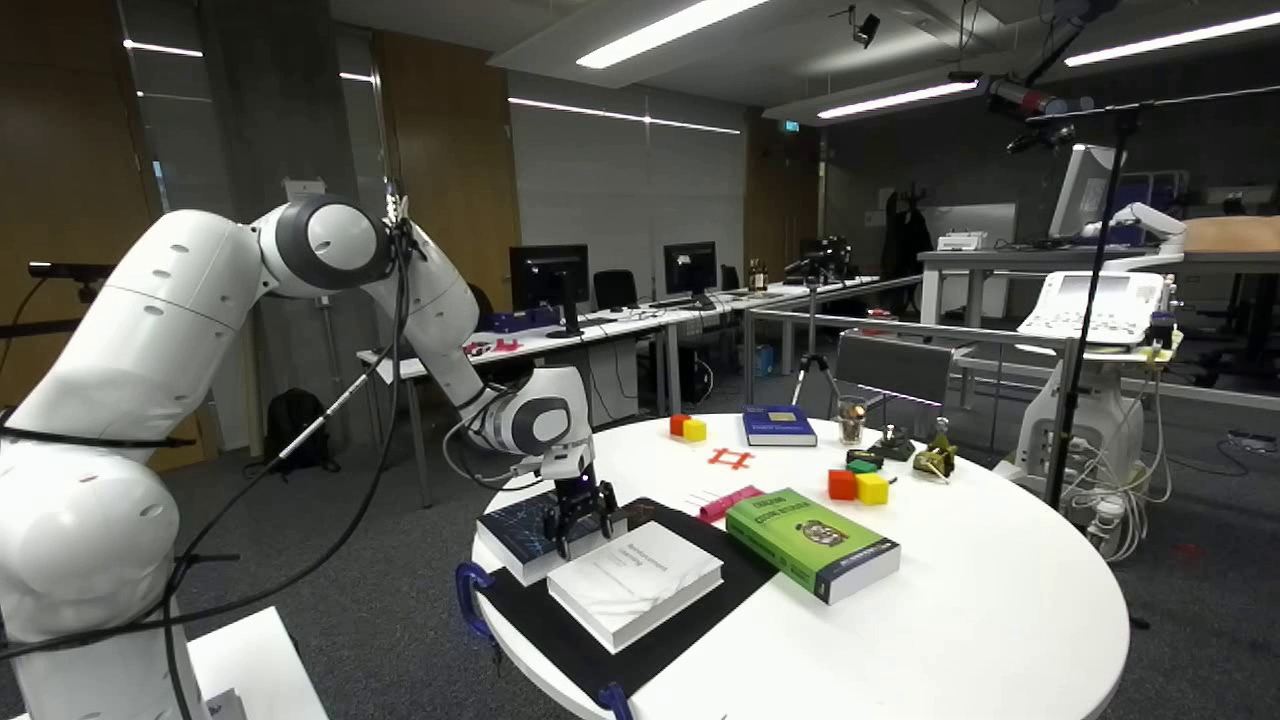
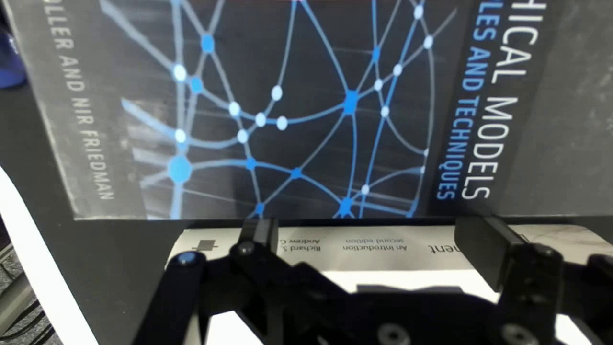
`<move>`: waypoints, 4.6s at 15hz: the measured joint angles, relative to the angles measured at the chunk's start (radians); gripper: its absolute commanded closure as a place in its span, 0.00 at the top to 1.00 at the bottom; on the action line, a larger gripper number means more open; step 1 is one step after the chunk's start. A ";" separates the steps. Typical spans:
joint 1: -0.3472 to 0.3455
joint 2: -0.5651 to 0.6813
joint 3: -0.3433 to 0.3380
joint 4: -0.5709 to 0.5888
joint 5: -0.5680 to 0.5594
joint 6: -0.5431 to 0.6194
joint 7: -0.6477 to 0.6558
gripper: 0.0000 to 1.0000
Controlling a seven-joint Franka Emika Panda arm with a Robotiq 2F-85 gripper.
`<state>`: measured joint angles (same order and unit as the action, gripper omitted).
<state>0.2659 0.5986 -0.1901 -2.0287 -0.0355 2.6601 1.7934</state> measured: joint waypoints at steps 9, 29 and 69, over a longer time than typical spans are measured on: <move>-0.103 -0.010 0.083 0.008 0.107 0.000 -0.097 1.00; -0.286 -0.011 0.135 0.012 0.312 -0.008 -0.367 1.00; -0.241 -0.019 0.086 0.014 0.313 -0.072 -0.463 1.00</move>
<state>0.0248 0.5796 -0.1041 -2.0148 0.2779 2.5881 1.3300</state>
